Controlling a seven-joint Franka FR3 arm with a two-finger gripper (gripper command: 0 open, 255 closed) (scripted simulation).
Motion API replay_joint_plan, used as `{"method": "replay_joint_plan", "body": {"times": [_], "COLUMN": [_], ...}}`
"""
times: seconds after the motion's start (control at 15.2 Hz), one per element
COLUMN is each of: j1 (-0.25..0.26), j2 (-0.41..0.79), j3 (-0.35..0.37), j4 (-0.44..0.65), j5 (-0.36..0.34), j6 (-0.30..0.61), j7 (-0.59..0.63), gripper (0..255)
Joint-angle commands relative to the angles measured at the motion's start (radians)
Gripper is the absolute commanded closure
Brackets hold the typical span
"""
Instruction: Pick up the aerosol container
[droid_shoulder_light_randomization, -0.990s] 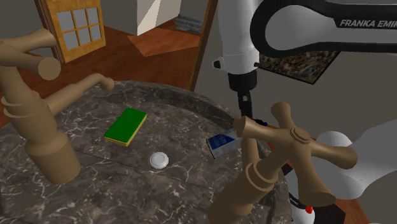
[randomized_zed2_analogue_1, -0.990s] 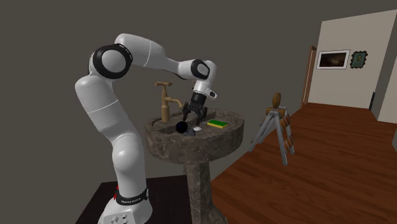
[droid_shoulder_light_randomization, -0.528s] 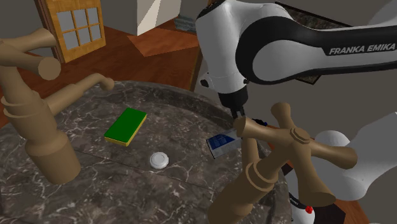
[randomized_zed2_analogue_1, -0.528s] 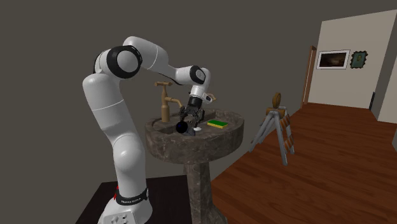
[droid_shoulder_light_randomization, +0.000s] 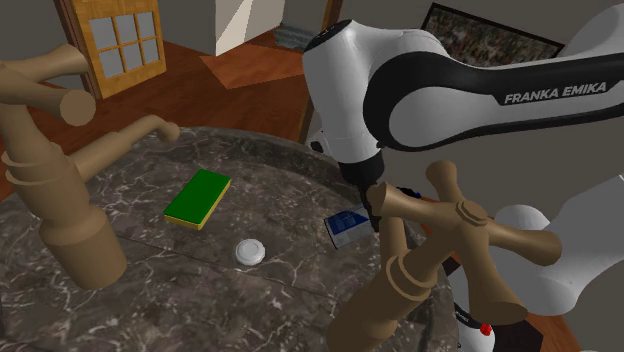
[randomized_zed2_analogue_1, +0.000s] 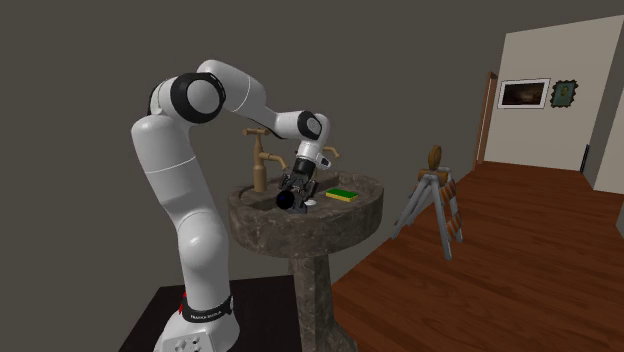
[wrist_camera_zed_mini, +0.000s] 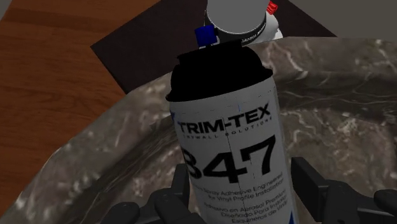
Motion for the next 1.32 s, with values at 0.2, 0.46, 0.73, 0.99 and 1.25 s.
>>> {"method": "replay_joint_plan", "body": {"times": [0.2,0.46,0.73,0.99,1.25], "j1": [0.000,-0.001,-0.002,0.000,0.008], "j2": [0.001,-0.003,-0.012,-0.017,-0.018], "j3": [0.000,-0.001,-0.004,-0.010,-0.021], "j4": [-0.001,0.009,0.054,0.103,0.154], "j5": [0.000,0.000,-0.001,-0.003,-0.006], "j6": [0.002,-0.010,-0.064,-0.118,-0.172], "j7": [0.001,-0.002,-0.006,-0.010,-0.011], "gripper": [255,255,255,255,255]}}
